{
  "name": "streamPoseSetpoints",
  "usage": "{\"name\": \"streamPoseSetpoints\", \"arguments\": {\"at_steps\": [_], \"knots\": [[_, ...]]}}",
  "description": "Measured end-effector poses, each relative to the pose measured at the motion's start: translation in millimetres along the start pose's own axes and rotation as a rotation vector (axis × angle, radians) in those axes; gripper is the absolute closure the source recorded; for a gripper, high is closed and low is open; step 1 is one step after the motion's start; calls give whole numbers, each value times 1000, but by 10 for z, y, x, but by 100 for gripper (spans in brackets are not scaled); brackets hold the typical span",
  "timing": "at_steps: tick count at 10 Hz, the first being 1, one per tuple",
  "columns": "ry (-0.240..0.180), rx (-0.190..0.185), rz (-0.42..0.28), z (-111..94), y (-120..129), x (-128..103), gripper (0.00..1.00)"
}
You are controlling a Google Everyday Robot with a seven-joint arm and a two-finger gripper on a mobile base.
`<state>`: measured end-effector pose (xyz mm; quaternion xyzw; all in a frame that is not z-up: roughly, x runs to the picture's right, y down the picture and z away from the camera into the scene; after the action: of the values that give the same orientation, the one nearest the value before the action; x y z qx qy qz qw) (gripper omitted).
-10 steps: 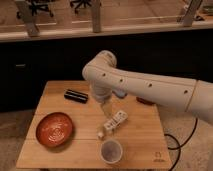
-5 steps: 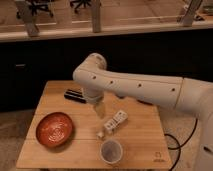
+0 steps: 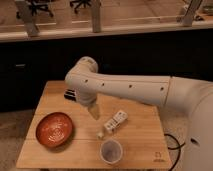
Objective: Drag the ceramic bowl in a circle
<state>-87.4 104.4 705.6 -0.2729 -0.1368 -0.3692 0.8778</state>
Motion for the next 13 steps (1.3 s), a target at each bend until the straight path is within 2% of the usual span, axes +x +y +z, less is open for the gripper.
{"name": "streamPoseSetpoints", "arguments": {"at_steps": [7, 11, 13], "knots": [[-6, 1, -187, 242, -148, -260, 20], [-14, -13, -324, 561, -223, -405, 20], [-18, -17, -368, 652, -263, -487, 20]]}}
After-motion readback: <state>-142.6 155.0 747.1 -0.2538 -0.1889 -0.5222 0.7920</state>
